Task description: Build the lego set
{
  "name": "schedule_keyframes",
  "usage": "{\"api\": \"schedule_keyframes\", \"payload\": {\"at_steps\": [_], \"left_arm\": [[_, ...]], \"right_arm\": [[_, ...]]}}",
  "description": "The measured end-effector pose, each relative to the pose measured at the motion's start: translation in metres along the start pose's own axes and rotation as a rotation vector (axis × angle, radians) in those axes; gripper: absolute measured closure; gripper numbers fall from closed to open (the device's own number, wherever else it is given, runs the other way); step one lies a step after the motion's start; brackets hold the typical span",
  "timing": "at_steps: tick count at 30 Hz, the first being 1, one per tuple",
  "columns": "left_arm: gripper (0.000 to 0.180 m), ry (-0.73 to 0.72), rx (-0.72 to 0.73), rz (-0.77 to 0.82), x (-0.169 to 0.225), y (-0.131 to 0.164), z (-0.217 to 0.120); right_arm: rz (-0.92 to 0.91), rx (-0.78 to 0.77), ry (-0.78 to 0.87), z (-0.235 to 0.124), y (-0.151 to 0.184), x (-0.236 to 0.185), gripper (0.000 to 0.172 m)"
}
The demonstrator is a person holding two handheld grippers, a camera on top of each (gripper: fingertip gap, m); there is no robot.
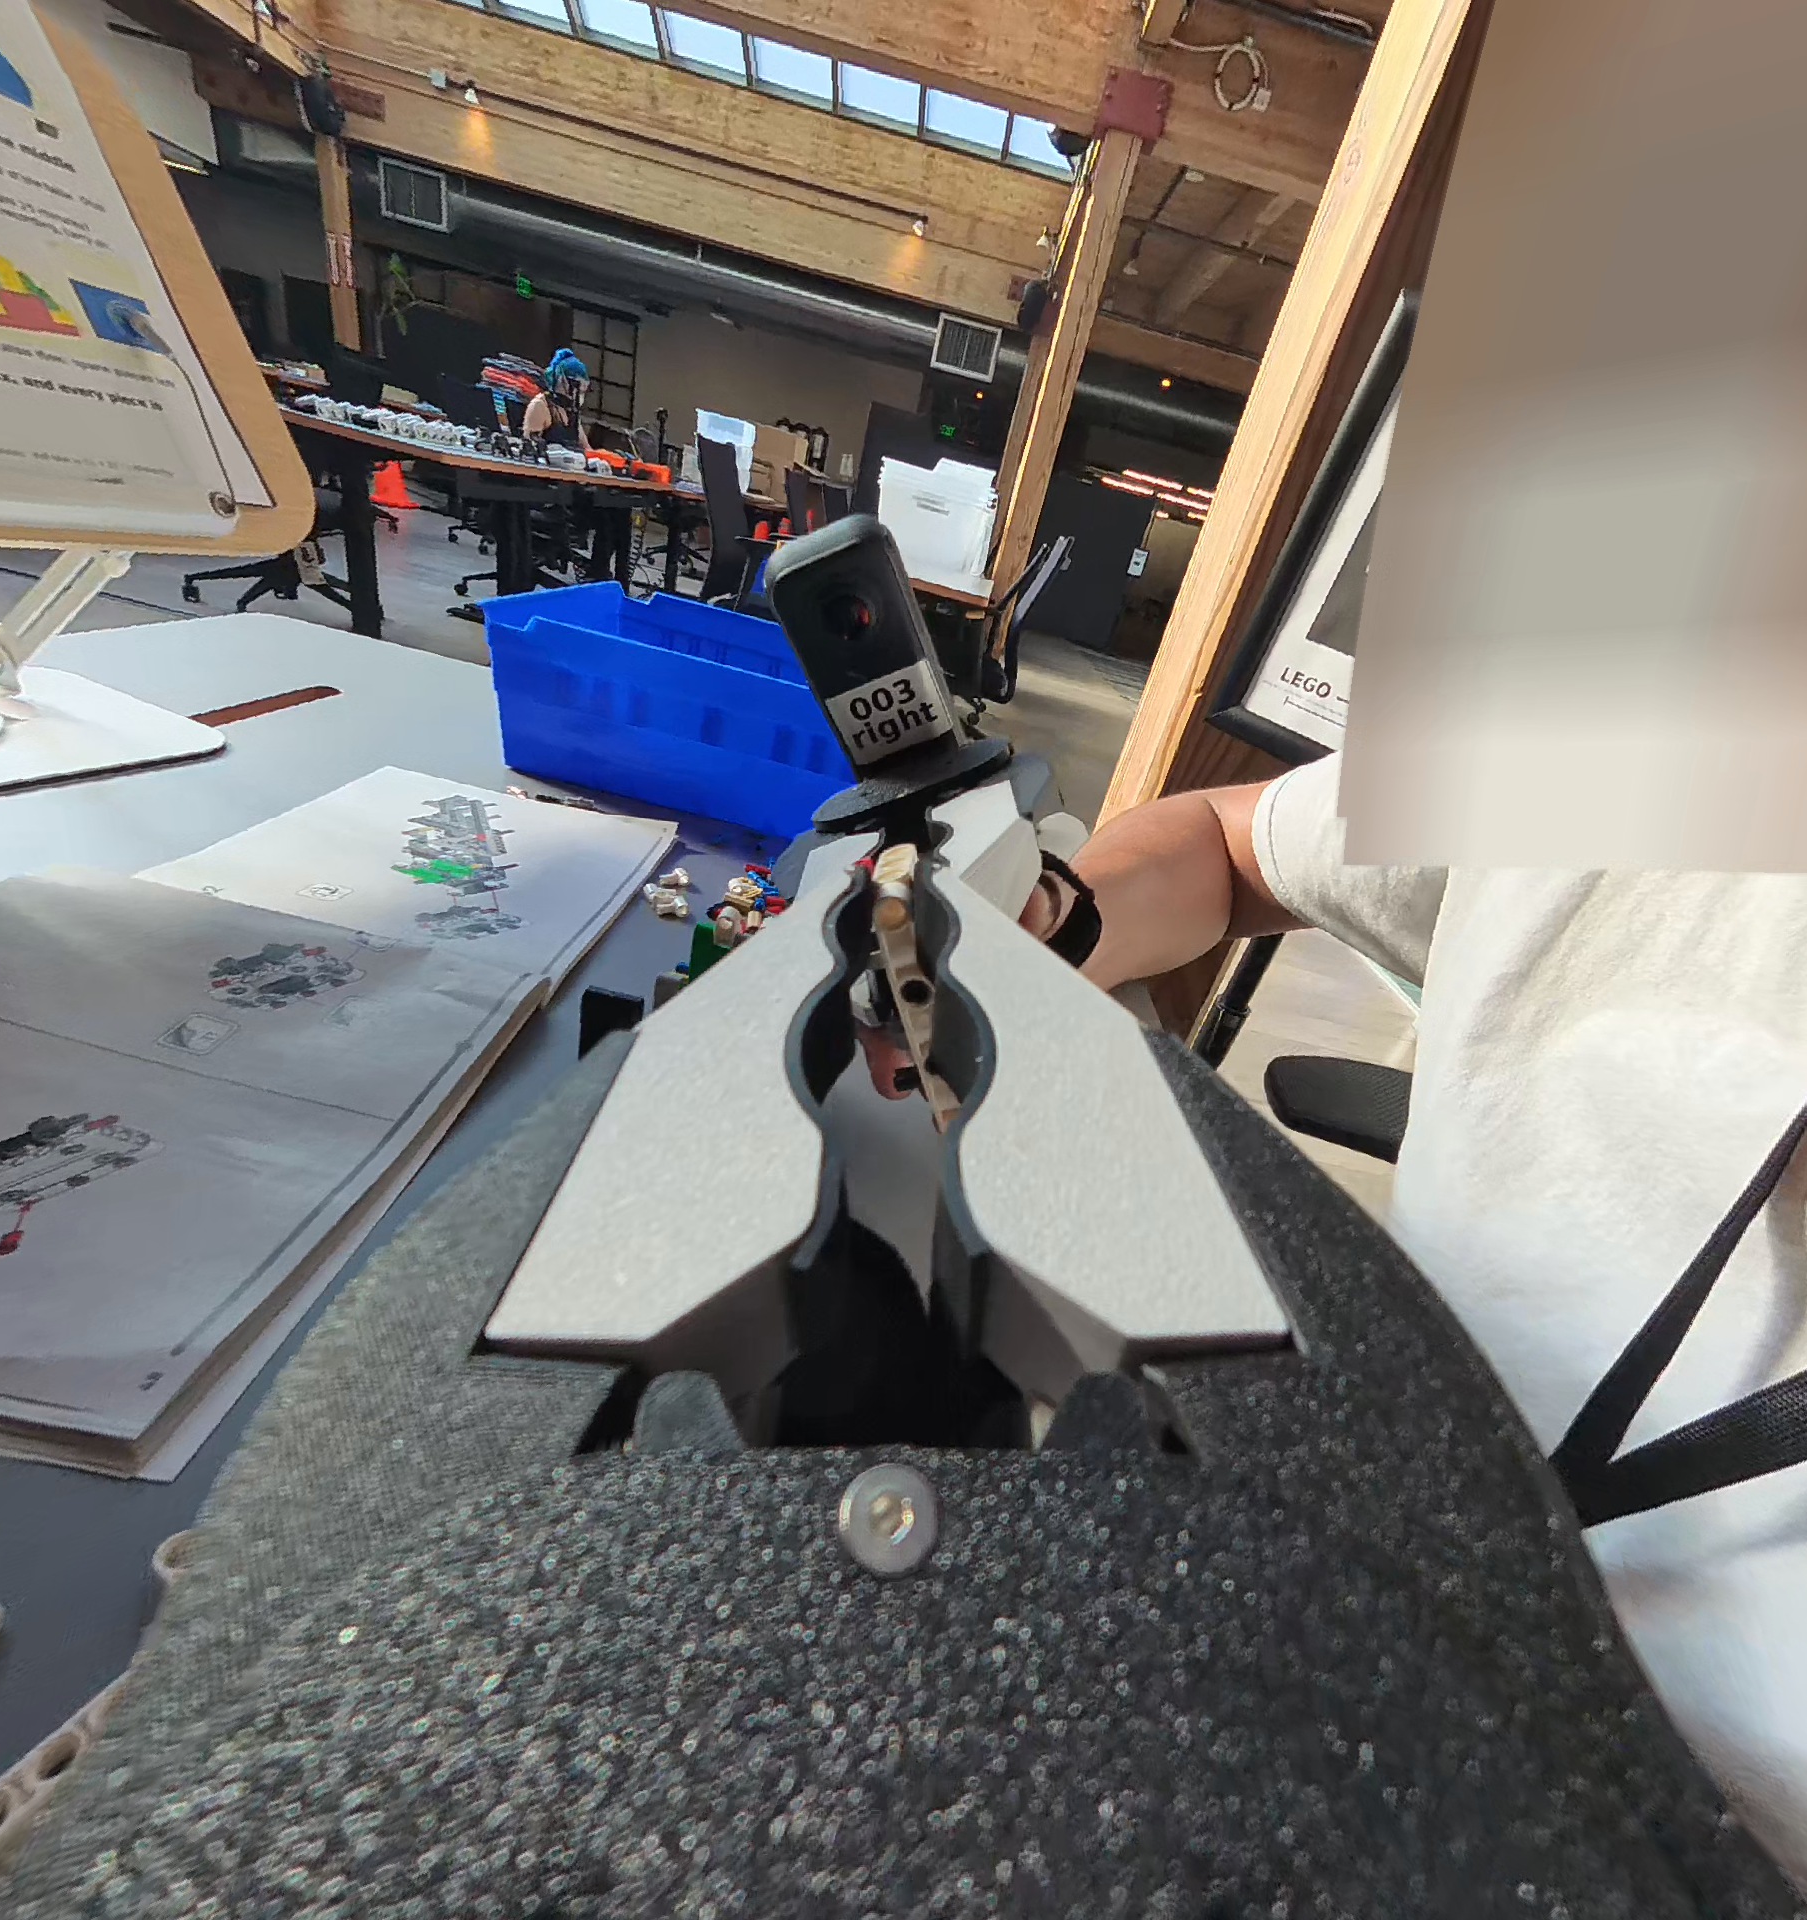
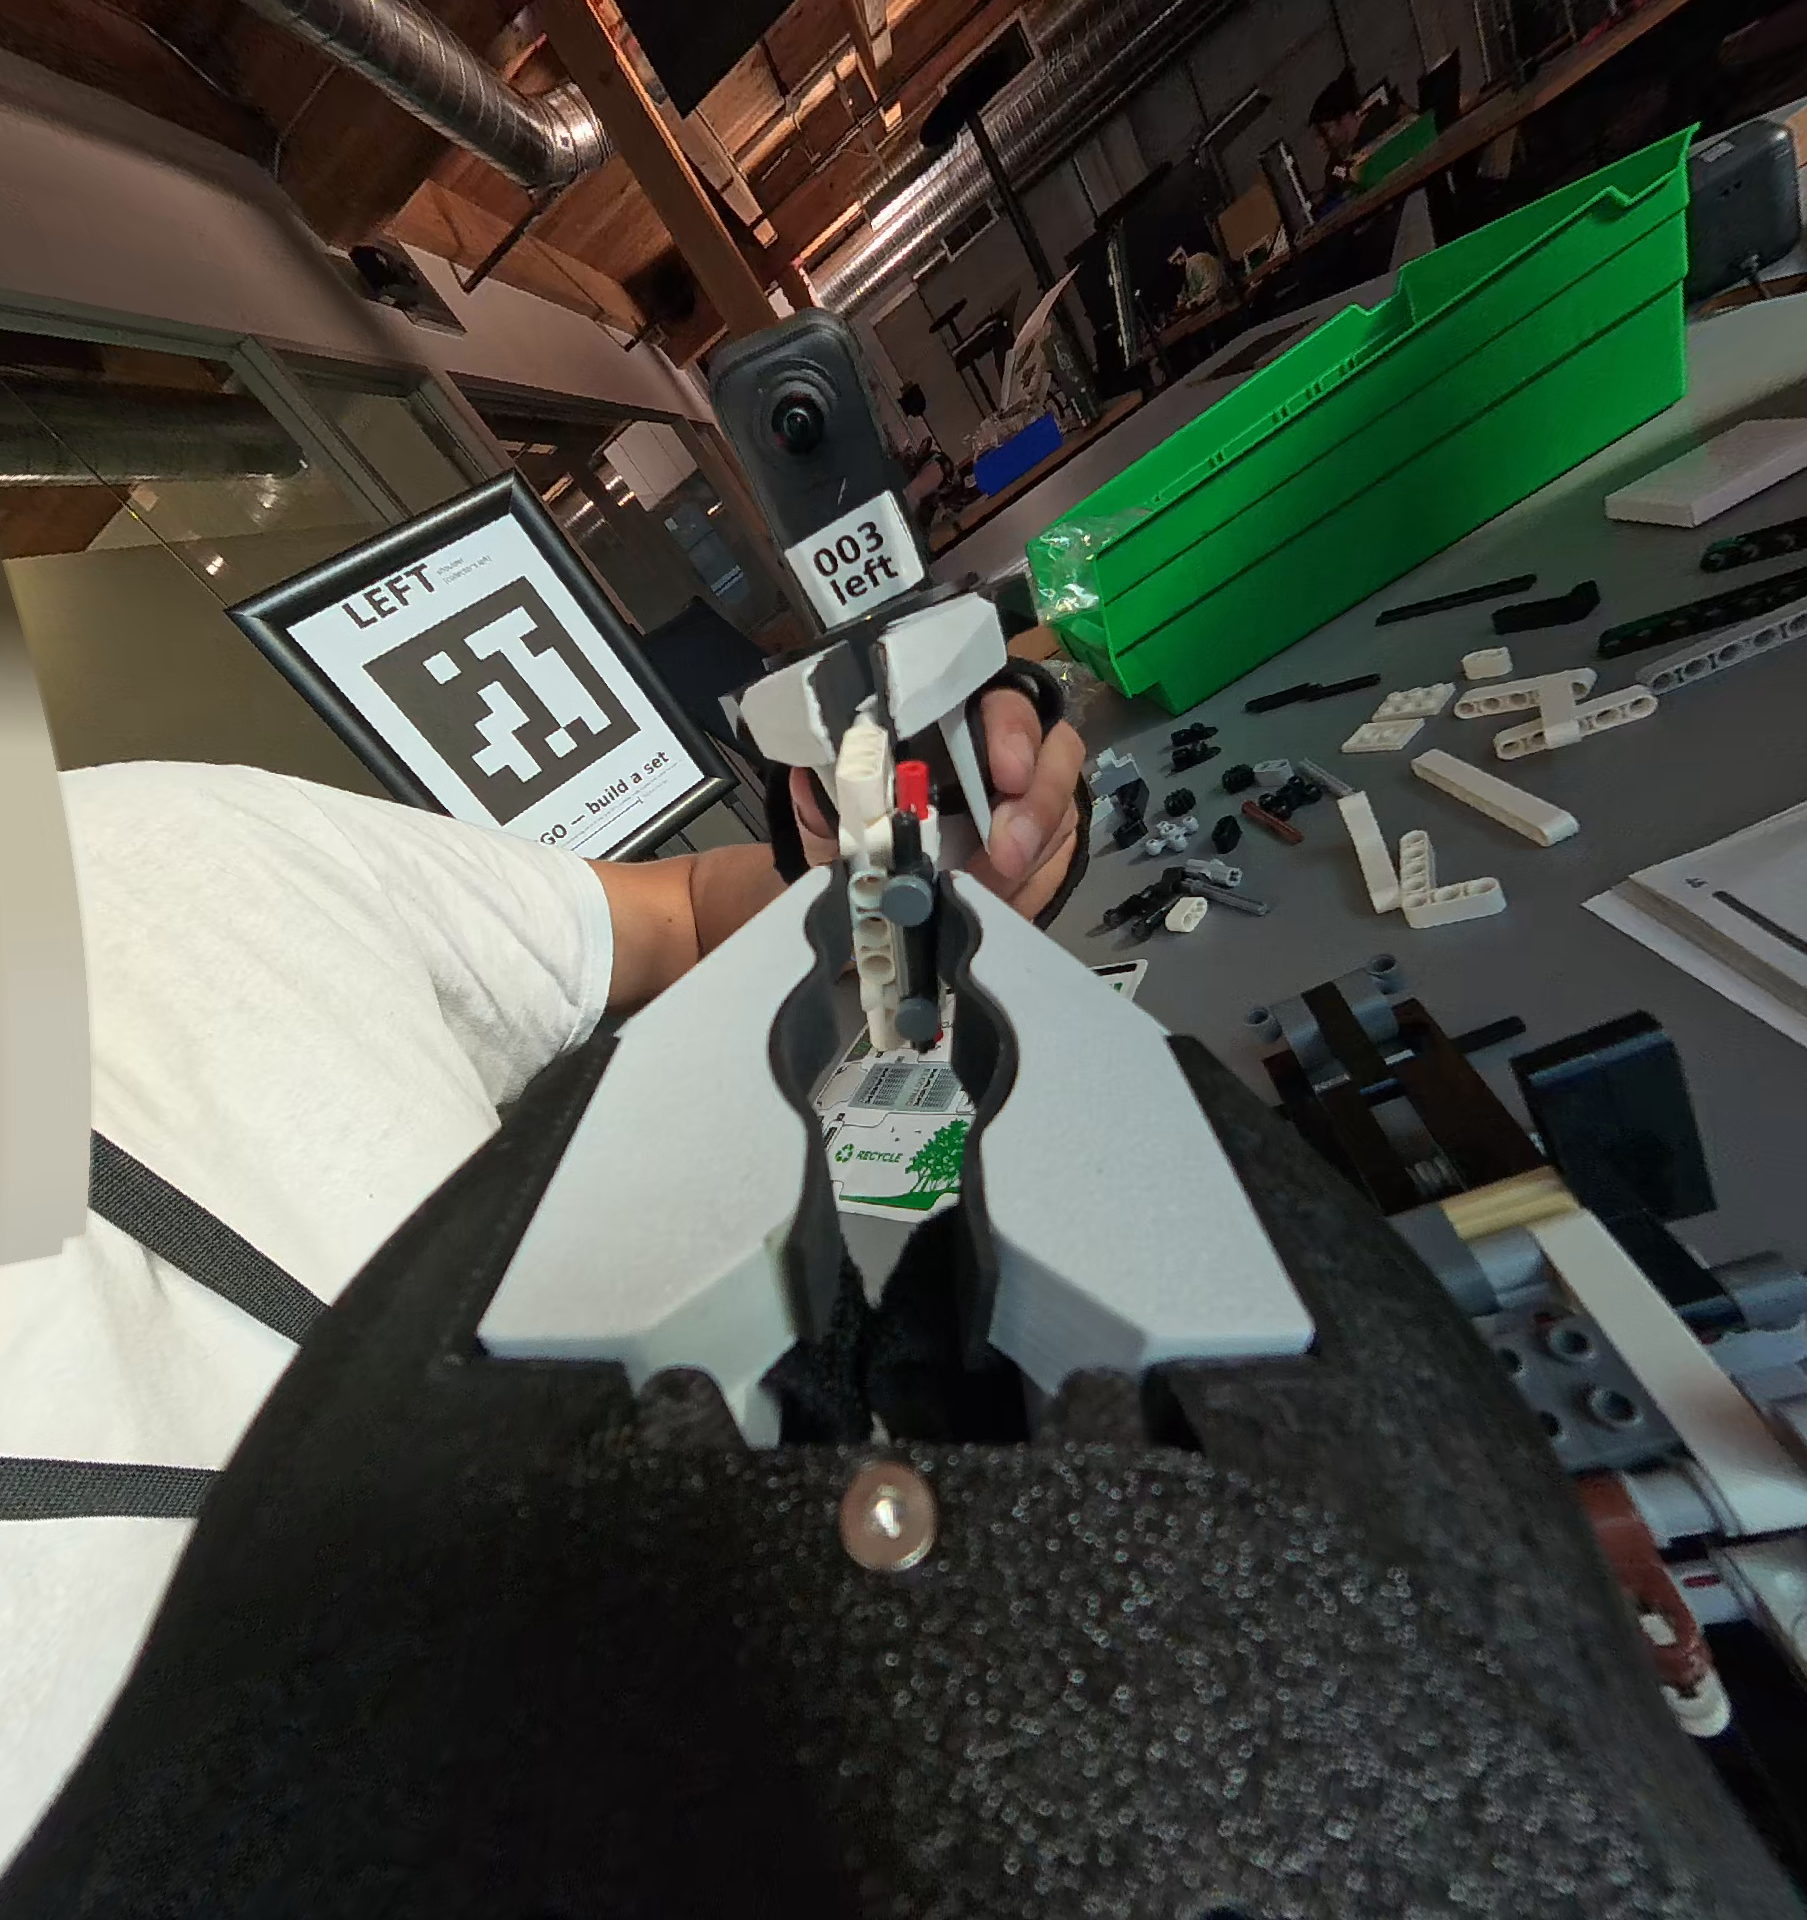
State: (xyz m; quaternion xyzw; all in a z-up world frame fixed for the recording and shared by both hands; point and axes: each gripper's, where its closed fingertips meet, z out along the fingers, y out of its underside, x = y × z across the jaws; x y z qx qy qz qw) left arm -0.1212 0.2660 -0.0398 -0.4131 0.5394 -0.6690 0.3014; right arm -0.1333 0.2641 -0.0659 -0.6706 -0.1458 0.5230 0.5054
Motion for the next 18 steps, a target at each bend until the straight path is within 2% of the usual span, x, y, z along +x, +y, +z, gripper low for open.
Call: {"api": "schedule_keyframes", "payload": {"at_steps": [5, 8, 14, 18], "left_arm": [[0.172, -0.049, -0.063, 0.104, -0.006, 0.007, -0.001], [0.159, -0.018, -0.102, 0.101, -0.004, 0.012, 0.001], [0.171, -0.005, -0.139, 0.066, -0.006, 0.023, 0.003], [0.175, 0.037, -0.14, -0.058, -0.005, 0.023, 0.002]], "right_arm": [[0.002, -0.02, 0.043, 0.0, 0.003, 0.007, 0.158], [-0.04, -0.059, 0.105, 0.001, 0.007, 0.014, 0.158], [-0.115, -0.116, 0.156, 0.004, 0.016, 0.016, 0.158], [-0.154, -0.128, 0.169, 0.004, 0.016, 0.015, 0.158]]}}
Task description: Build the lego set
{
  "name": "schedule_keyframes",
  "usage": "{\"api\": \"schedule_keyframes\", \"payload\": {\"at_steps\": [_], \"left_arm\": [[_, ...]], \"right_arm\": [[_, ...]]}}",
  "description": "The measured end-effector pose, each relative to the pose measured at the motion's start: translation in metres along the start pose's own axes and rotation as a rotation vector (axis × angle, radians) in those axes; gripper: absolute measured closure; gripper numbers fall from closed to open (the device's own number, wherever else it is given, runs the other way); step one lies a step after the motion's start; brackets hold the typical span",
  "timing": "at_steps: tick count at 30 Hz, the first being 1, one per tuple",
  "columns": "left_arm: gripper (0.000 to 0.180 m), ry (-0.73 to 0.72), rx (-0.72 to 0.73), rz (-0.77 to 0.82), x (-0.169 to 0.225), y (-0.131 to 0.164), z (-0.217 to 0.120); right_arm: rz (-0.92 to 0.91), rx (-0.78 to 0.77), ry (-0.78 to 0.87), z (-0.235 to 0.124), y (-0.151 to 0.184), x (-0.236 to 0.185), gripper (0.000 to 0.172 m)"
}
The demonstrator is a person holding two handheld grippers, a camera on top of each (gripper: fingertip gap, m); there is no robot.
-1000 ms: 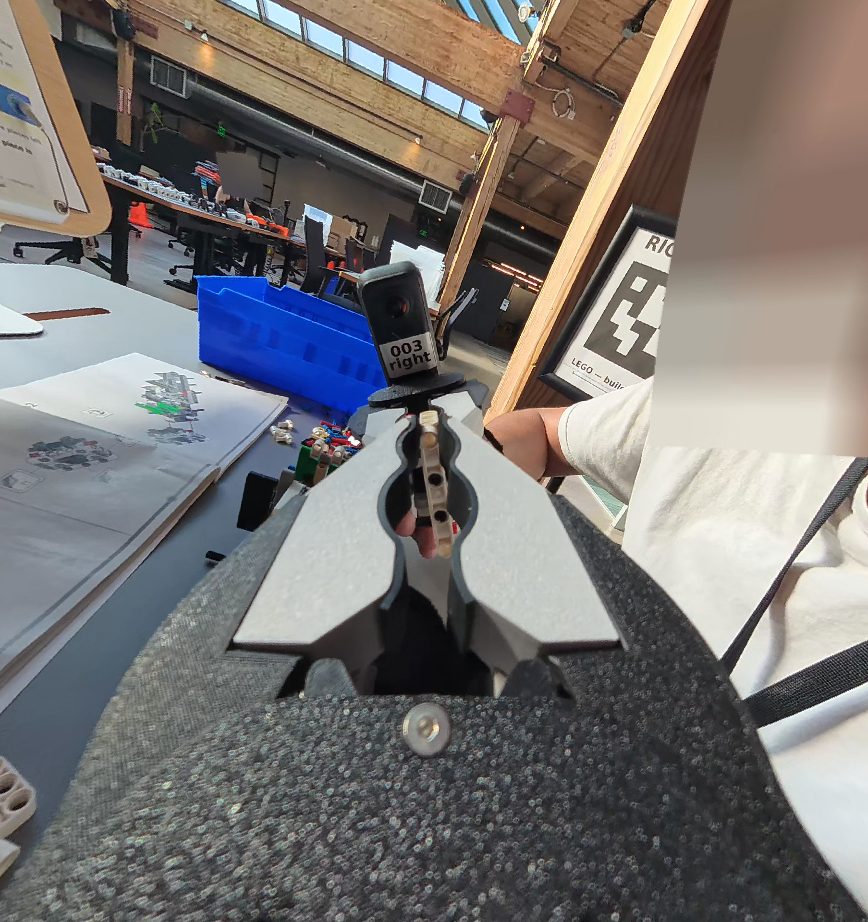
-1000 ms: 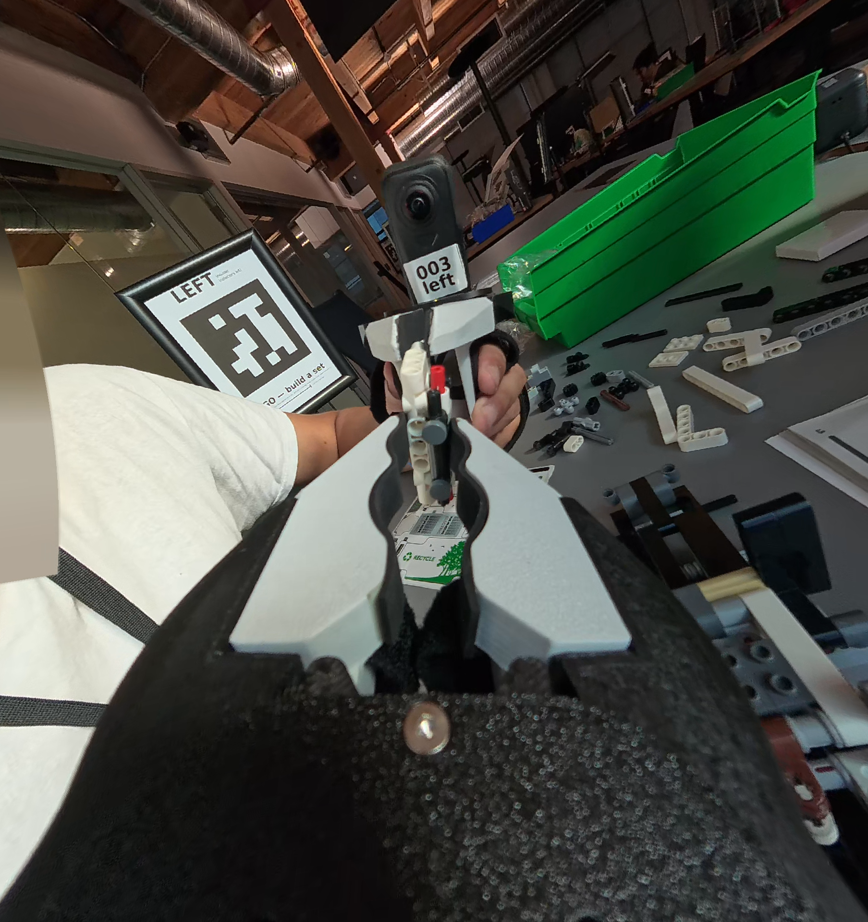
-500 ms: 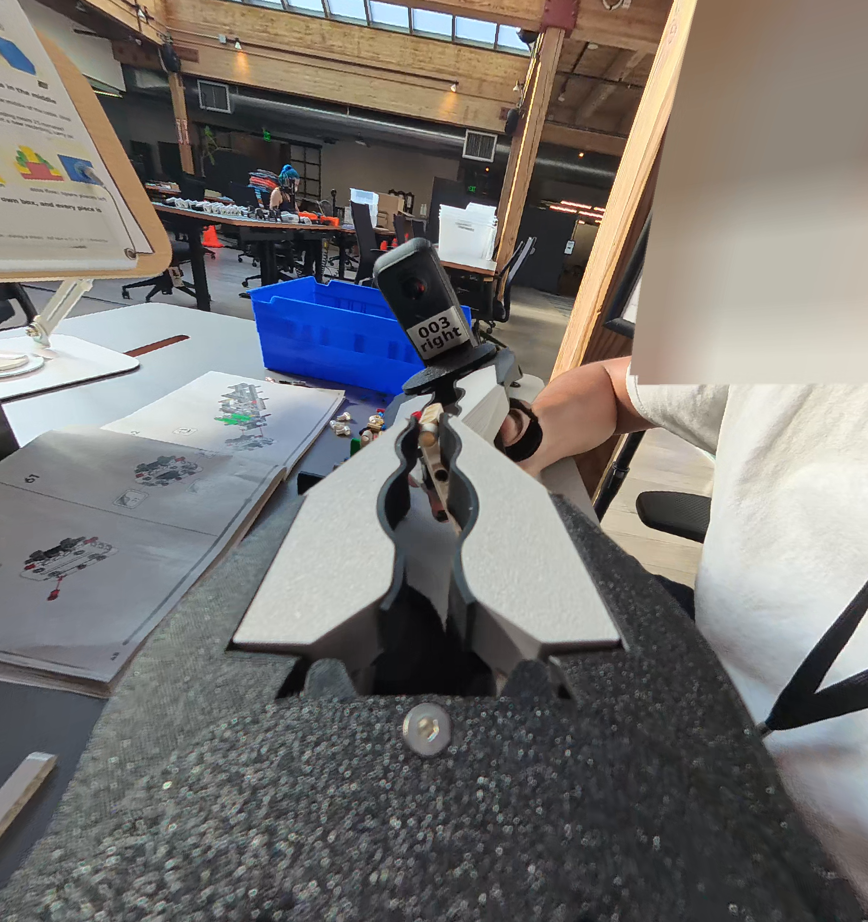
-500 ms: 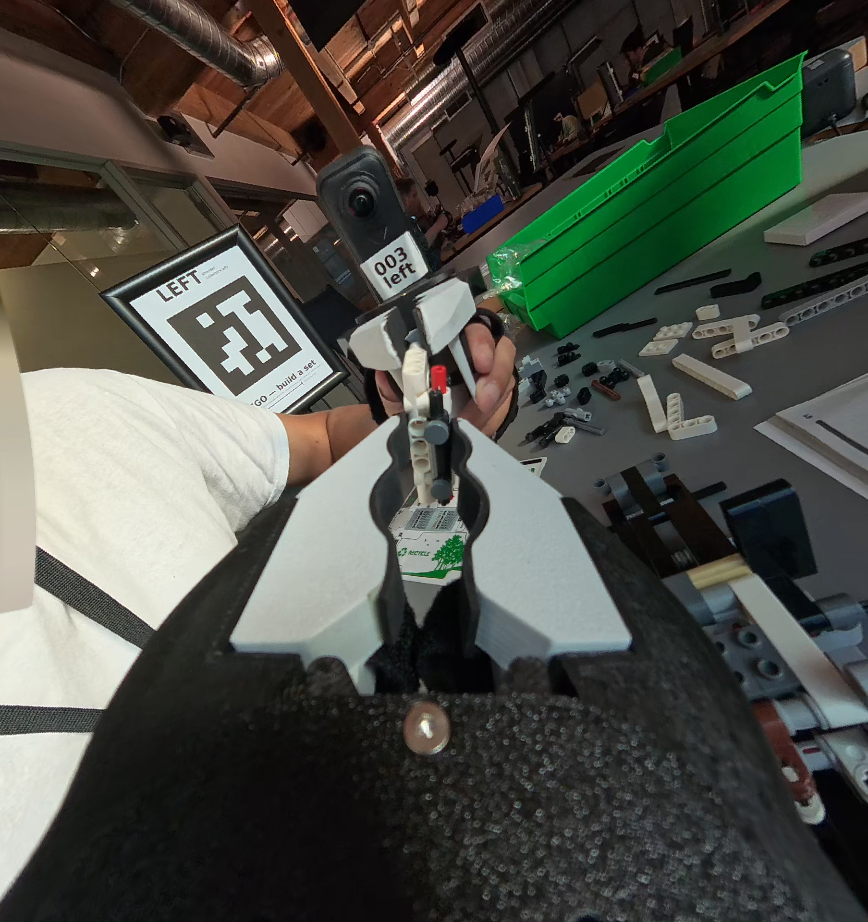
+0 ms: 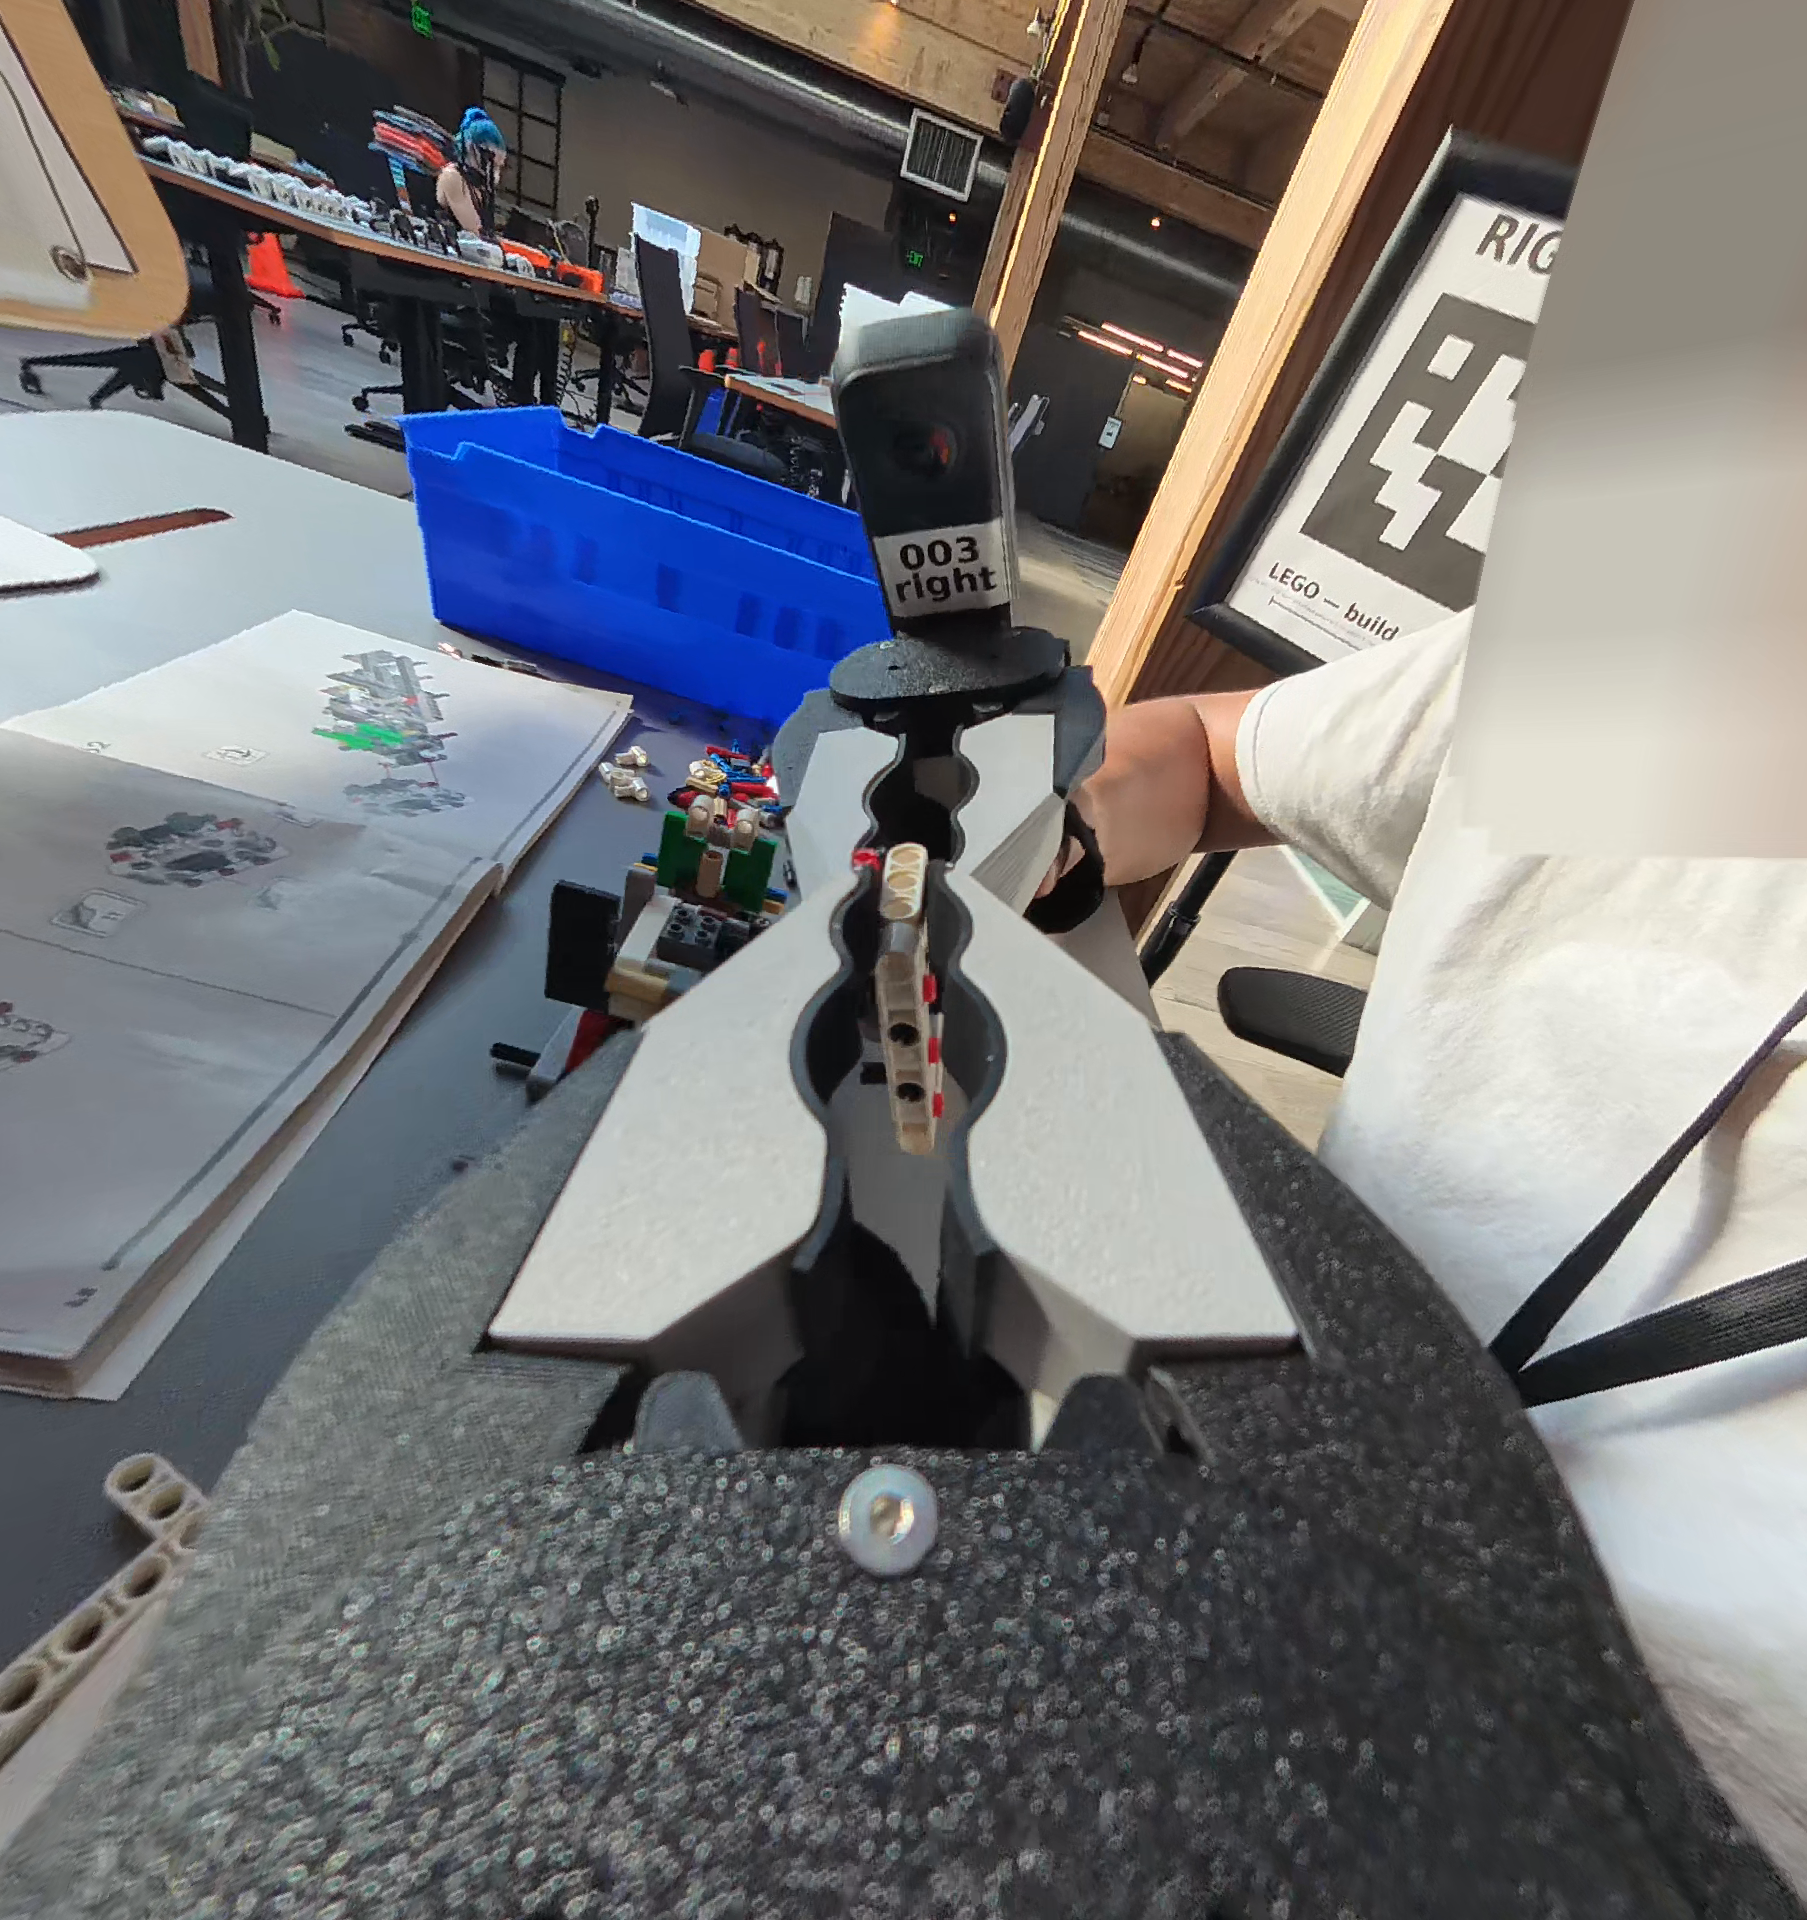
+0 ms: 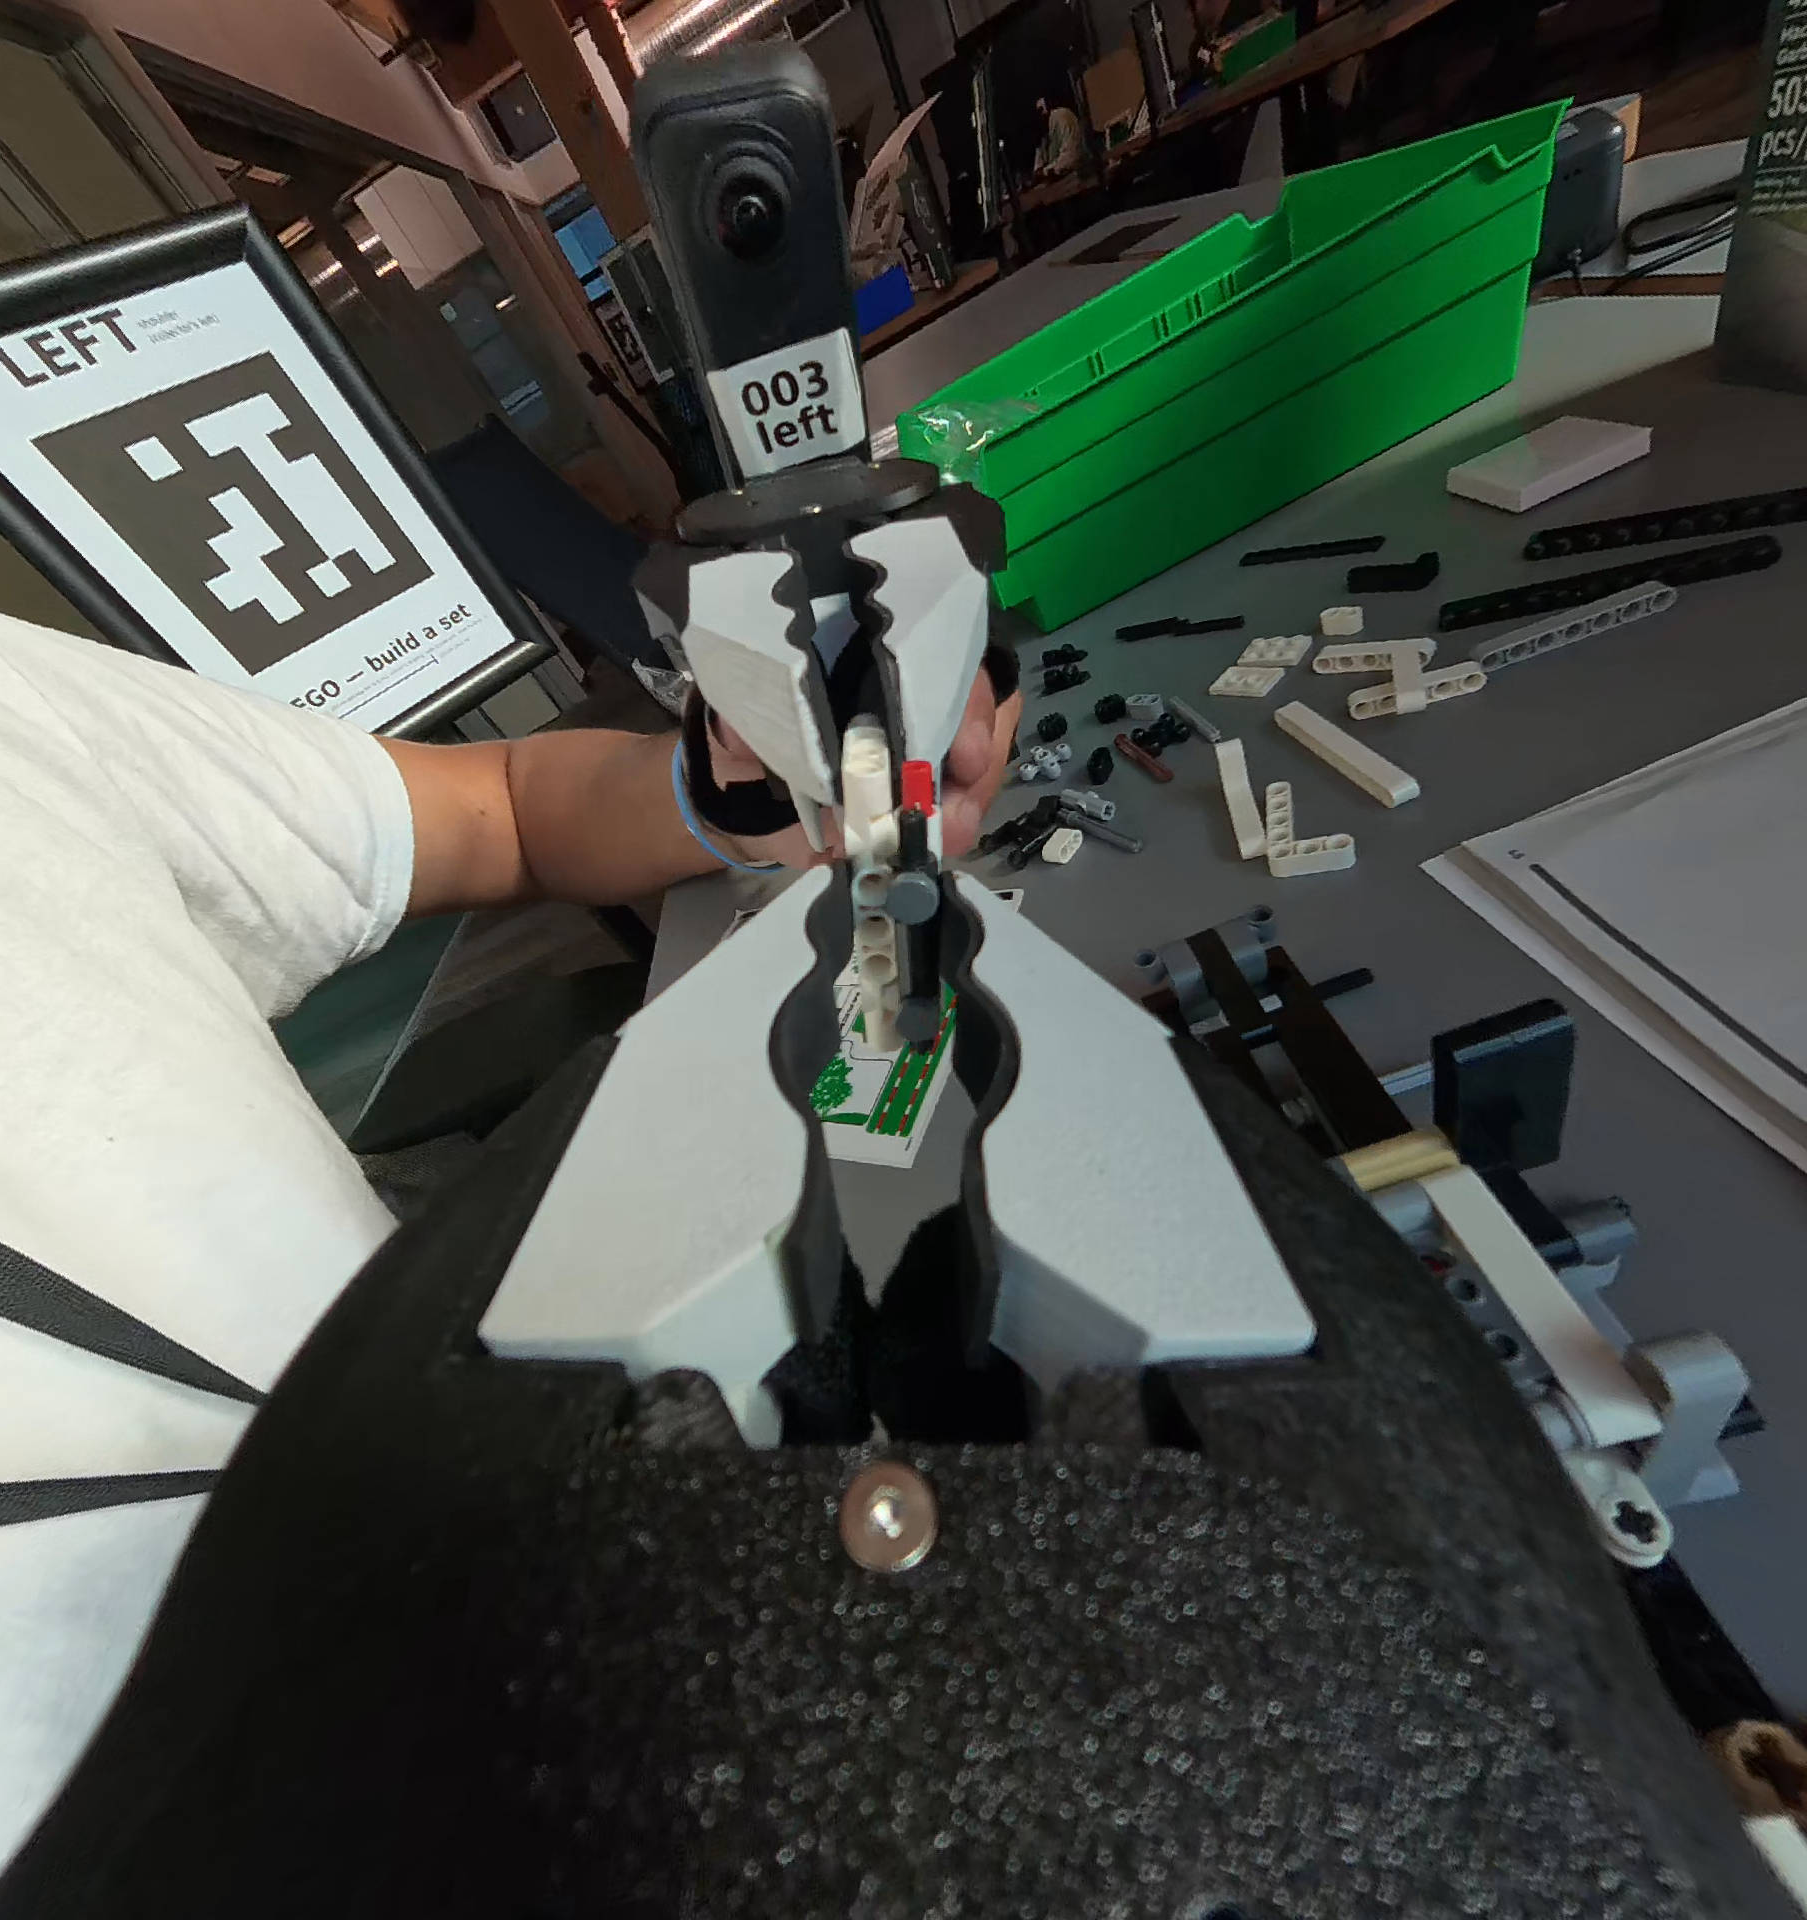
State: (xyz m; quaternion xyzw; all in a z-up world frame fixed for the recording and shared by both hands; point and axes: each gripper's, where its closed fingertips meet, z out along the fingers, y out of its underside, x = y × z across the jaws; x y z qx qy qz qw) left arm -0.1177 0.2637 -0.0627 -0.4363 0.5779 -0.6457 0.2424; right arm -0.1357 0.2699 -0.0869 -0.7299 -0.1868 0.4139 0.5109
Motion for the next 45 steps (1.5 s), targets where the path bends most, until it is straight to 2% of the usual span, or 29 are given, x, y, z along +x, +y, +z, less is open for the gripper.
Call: {"api": "schedule_keyframes", "payload": {"at_steps": [3, 9, 10, 13, 17, 23, 25, 28, 32, 34, 39, 45], "left_arm": [[0.175, 0.027, 0.002, -0.09, -0.001, 0.001, 0.0], [0.176, 0.063, 0.019, -0.126, -0.001, -0.001, -0.002], [0.176, 0.074, 0.046, -0.135, 0.0, -0.006, -0.003], [0.176, 0.067, 0.149, -0.178, -0.005, -0.023, -0.011], [0.177, 0.071, 0.327, -0.264, -0.012, -0.048, -0.029], [0.176, 0.063, 0.36, -0.239, 0.0, -0.054, -0.026], [0.177, 0.085, 0.326, -0.219, 0.006, -0.052, -0.026], [0.175, 0.063, 0.157, -0.154, 0.01, -0.034, -0.027], [0.16, -0.019, -0.05, -0.039, 0.01, -0.016, -0.029], [0.158, -0.045, -0.067, 0.015, 0.013, -0.019, -0.028], [0.148, 0.065, -0.204, -0.01, 0.035, -0.006, -0.018], [0.16, 0.059, -0.286, 0.021, 0.036, 0.003, -0.013]], "right_arm": [[0.014, -0.008, 0.001, 0.0, 0.001, 0.001, 0.158], [0.082, -0.053, -0.055, -0.001, -0.002, 0.0, 0.158], [0.091, -0.051, -0.066, -0.003, -0.006, -0.002, 0.158], [0.067, -0.019, -0.07, -0.006, -0.017, -0.006, 0.137], [0.104, 0.069, -0.017, -0.007, -0.026, -0.003, 0.133], [0.123, 0.122, -0.022, 0.001, -0.03, -0.01, 0.158], [0.078, 0.102, -0.028, -0.003, -0.03, -0.015, 0.159], [0.049, -0.022, -0.034, -0.012, -0.023, -0.016, 0.16], [0.056, -0.183, -0.041, -0.02, -0.019, -0.02, 0.16], [0.016, -0.239, -0.024, -0.019, -0.017, -0.024, 0.16], [-0.033, -0.379, 0.014, -0.013, -0.005, -0.031, 0.16], [-0.084, -0.411, 0.041, -0.011, -0.008, -0.037, 0.16]]}}
